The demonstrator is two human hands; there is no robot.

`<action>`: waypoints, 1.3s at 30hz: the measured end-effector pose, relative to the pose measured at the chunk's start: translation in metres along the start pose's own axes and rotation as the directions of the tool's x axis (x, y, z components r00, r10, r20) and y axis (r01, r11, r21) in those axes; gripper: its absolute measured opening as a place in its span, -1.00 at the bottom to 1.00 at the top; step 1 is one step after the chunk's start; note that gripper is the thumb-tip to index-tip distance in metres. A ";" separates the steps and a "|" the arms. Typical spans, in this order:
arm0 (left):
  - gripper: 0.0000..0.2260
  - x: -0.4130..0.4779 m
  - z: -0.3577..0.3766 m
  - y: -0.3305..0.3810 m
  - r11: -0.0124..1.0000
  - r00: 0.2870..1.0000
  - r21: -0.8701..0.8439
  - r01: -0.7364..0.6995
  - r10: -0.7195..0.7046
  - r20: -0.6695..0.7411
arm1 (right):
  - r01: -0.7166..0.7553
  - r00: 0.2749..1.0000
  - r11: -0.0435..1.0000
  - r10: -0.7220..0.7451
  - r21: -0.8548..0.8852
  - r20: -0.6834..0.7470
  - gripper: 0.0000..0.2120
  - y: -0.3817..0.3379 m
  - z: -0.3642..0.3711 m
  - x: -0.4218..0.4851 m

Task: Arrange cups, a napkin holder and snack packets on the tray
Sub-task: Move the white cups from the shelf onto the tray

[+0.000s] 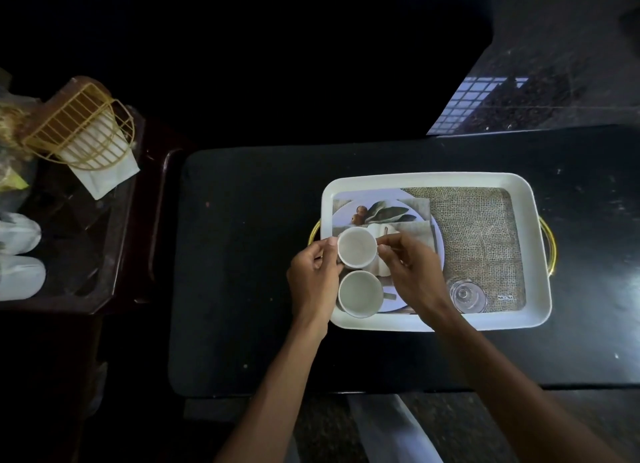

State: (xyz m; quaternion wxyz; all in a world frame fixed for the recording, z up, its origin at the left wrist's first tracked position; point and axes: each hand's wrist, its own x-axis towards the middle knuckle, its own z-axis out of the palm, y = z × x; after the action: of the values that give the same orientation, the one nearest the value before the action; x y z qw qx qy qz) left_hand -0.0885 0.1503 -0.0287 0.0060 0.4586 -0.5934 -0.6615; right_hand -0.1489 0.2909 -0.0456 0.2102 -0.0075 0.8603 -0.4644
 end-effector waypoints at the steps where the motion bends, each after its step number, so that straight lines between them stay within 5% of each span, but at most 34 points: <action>1: -0.74 0.000 0.000 0.000 1.000 1.000 -0.002 0.001 -0.001 0.001 | 0.001 1.000 1.000 -0.001 0.000 0.000 -0.86 0.000 0.000 0.000; 12: -0.85 0.000 -0.010 0.010 1.000 1.000 0.016 0.004 -0.005 0.023 | -0.005 1.000 0.999 0.005 0.038 0.010 -0.82 -0.002 -0.005 0.000; 19: -0.60 -0.010 -0.061 0.035 0.934 0.995 -0.344 0.098 -0.094 0.027 | 0.093 0.991 0.992 -0.083 0.085 -0.108 -0.80 -0.036 -0.005 -0.016; 28: -0.57 -0.020 -0.153 0.047 0.914 0.999 -0.405 0.036 -0.048 -0.019 | 0.104 0.992 0.975 -0.116 0.194 0.049 -0.74 -0.092 0.062 -0.037; 39: -0.60 -0.018 -0.290 0.063 0.913 0.955 -0.384 -0.138 0.020 -0.295 | 0.163 0.951 0.965 -0.209 0.207 0.229 -0.71 -0.159 0.177 -0.062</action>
State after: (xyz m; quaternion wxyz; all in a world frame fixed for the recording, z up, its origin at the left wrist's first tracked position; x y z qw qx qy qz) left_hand 0.0665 -0.0843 0.0682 0.2123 0.5133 -0.4565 -0.6950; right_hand -0.0558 0.0725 0.0192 0.2711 -0.1273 0.7755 -0.5557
